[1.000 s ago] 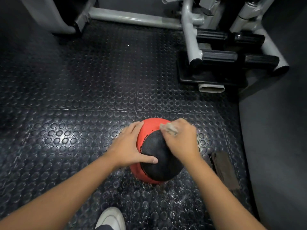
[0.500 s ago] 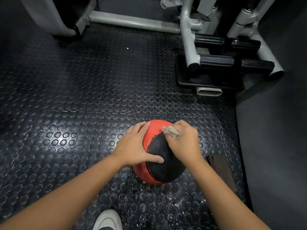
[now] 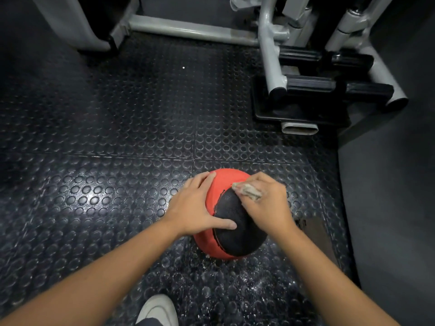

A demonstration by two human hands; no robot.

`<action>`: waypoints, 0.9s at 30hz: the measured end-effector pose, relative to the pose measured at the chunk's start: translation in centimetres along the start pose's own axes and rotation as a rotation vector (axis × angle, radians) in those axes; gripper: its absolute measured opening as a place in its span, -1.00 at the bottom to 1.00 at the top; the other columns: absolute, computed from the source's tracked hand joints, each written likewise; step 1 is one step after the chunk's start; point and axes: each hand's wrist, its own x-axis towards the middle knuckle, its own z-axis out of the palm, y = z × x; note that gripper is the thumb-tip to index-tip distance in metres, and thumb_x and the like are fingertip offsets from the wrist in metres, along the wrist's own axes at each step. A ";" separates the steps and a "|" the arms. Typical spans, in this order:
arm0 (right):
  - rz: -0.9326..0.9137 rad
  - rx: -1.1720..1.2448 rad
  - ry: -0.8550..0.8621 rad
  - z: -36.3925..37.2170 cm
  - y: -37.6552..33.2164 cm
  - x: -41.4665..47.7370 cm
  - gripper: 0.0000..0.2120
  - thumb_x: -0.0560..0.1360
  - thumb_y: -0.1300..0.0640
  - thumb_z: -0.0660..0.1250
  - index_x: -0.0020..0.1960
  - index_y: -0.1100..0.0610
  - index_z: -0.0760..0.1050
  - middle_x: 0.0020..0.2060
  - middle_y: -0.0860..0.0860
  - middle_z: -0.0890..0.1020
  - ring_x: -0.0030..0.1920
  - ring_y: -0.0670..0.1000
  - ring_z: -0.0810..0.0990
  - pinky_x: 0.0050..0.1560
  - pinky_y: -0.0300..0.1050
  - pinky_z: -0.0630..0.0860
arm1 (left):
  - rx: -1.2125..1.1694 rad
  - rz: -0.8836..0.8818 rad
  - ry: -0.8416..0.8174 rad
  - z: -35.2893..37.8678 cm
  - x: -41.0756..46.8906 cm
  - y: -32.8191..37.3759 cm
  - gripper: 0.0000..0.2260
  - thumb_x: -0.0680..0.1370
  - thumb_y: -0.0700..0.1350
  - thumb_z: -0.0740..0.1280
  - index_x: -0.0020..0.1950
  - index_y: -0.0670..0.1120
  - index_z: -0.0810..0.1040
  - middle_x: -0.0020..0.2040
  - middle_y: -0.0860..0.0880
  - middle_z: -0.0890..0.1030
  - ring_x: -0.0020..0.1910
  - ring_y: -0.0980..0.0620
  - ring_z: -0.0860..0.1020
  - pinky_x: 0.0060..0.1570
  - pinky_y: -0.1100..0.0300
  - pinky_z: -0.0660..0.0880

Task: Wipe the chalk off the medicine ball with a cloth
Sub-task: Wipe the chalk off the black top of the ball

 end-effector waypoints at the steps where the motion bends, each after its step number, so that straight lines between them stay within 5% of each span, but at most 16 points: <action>1: 0.053 -0.022 0.046 -0.4 0.8 0.9 -0.89 0.44 0.15 0.48 -0.25 0.13 0.68 -0.29 0.00 0.61 -0.29 -0.01 0.60 -0.21 -0.10 0.55 | 0.006 0.004 0.003 0.1 0.0 0.1 0.16 0.16 0.50 0.41 0.59 0.08 -0.02 0.53 0.16 0.09 0.49 0.08 0.12 0.39 0.02 0.26; 4: 0.245 -0.098 0.133 -1.3 2.9 3.2 -0.68 0.44 0.08 0.46 -0.38 0.25 0.54 -0.43 0.11 0.58 -0.34 0.12 0.57 -0.21 0.06 0.53 | 0.024 0.000 0.001 0.2 0.3 0.4 0.15 0.17 0.50 0.41 0.59 0.08 -0.02 0.53 0.15 0.09 0.49 0.07 0.12 0.39 0.02 0.25; 8: 0.036 -0.016 0.018 0.7 -0.4 0.4 -0.93 0.44 0.17 0.43 -0.21 0.08 0.68 -0.22 0.00 0.67 -0.19 -0.02 0.65 -0.09 -0.03 0.59 | -0.018 -0.012 0.021 -0.2 0.4 -0.1 0.15 0.15 0.47 0.44 0.58 0.10 0.01 0.50 0.16 0.14 0.46 0.08 0.17 0.33 0.04 0.31; 11: -0.047 0.055 0.011 0.9 -1.1 -1.0 -0.93 0.41 0.24 0.46 -0.19 0.10 0.70 -0.19 -0.04 0.67 -0.16 -0.10 0.64 -0.07 -0.13 0.59 | -0.024 -0.008 0.021 0.0 0.2 -0.1 0.16 0.15 0.48 0.44 0.59 0.07 0.00 0.51 0.16 0.12 0.47 0.08 0.15 0.38 0.04 0.28; 15: 0.214 -0.074 0.094 -0.3 2.1 2.9 -0.73 0.43 0.09 0.48 -0.36 0.22 0.55 -0.40 0.04 0.59 -0.34 0.01 0.56 -0.24 -0.10 0.48 | 0.018 0.001 0.020 0.3 0.1 0.6 0.16 0.18 0.49 0.41 0.60 0.03 -0.03 0.54 0.13 0.07 0.50 0.06 0.09 0.41 0.05 0.22; 20: 0.550 0.079 0.112 -1.2 4.4 5.1 -0.69 0.41 0.23 0.48 -0.33 0.40 0.44 -0.46 -0.02 0.44 -0.45 -0.20 0.37 -0.36 -0.33 0.39 | 0.058 -0.020 -0.001 0.5 -0.3 1.1 0.17 0.18 0.52 0.37 0.60 0.05 -0.07 0.54 0.15 0.02 0.51 0.06 0.06 0.39 -0.01 0.25; 24: 0.320 -0.069 0.096 -0.2 2.2 3.1 -0.70 0.43 0.10 0.46 -0.38 0.24 0.50 -0.47 0.02 0.55 -0.40 0.00 0.48 -0.25 -0.11 0.44 | 0.041 -0.040 0.013 0.4 0.1 0.6 0.17 0.17 0.52 0.38 0.59 0.07 -0.05 0.53 0.14 0.07 0.49 0.06 0.11 0.37 0.01 0.27; 27: 0.100 -0.032 0.062 0.6 -0.7 0.1 -0.89 0.43 0.17 0.47 -0.27 0.15 0.65 -0.28 0.00 0.65 -0.24 -0.07 0.61 -0.15 -0.22 0.50 | 0.003 -0.065 0.034 0.2 0.2 0.5 0.16 0.16 0.51 0.40 0.59 0.07 -0.01 0.53 0.12 0.11 0.48 0.05 0.14 0.35 0.03 0.28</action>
